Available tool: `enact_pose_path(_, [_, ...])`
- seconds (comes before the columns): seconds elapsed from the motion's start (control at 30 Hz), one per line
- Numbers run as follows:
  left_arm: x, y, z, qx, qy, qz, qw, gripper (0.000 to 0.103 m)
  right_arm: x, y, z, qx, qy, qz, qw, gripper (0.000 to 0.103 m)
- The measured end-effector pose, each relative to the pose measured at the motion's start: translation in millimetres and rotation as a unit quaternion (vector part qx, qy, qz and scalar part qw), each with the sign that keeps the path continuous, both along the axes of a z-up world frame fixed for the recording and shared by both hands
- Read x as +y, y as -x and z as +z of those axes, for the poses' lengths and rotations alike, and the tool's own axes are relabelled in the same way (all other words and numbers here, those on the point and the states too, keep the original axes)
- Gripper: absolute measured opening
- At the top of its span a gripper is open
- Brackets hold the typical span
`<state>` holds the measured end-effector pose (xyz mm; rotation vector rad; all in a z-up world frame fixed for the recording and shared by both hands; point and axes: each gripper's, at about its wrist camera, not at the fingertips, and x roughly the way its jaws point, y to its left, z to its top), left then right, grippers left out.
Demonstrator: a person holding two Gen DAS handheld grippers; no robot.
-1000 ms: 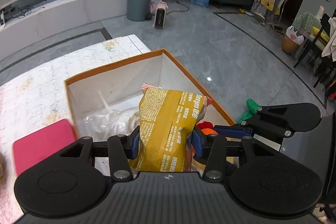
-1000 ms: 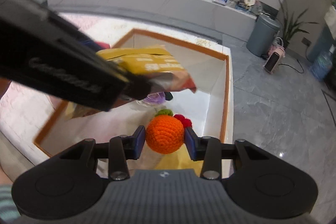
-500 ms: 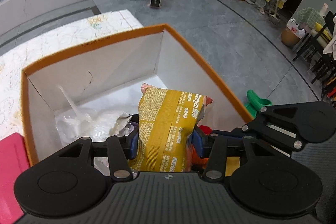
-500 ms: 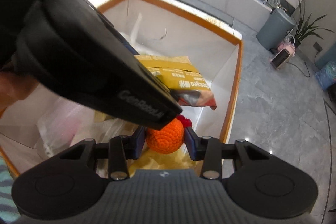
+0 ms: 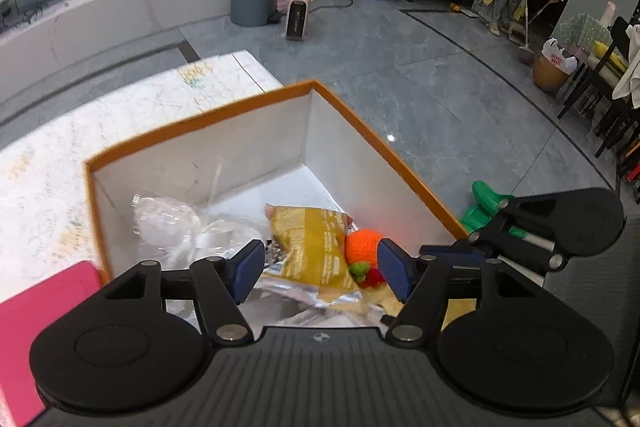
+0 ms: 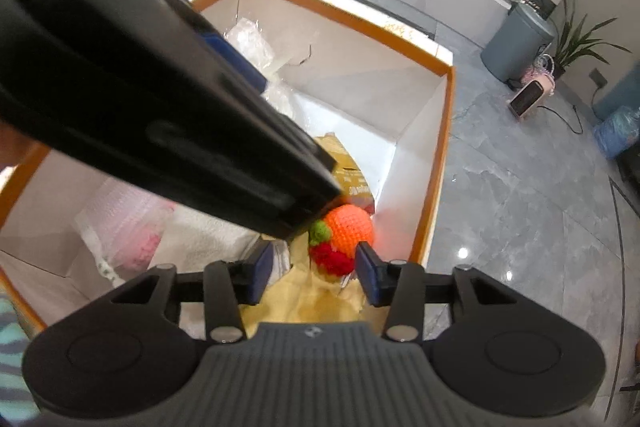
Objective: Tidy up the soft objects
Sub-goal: 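Carry snack bag and crocheted fruit into the white box and release both, then move both open grippers back toward the white bag and brown plush bear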
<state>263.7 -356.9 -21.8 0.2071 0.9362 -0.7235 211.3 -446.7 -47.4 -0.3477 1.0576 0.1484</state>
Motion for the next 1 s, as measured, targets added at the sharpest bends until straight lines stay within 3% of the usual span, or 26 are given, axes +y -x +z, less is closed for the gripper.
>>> enact_pose_path(0.3, [39.9, 31.8, 38.3, -0.056, -0.001, 0.009, 0.9984, 0.072, 17.9, 24.8, 29.4, -0.032, -0.014, -0.013, 0.999, 0.054])
enact_pose_path(0.47, [79.9, 64.2, 57.8, -0.12, -0.025, 0.013, 0.9924, 0.072, 38.1, 47.5, 48.5, -0.056, -0.01, -0.024, 0.998, 0.057])
enact_pose_path(0.67, [131.6, 95.3, 69.4, -0.161, -0.049, 0.029, 0.9853, 0.072, 62.4, 74.3, 64.5, -0.08, -0.023, -0.029, 0.996, 0.058])
enact_pose_path(1.0, [216.2, 116.6, 68.0, -0.165, -0.028, 0.094, 0.9814, 0.072, 118.4, 91.0, 69.2, -0.111, -0.066, -0.034, 0.991, 0.062])
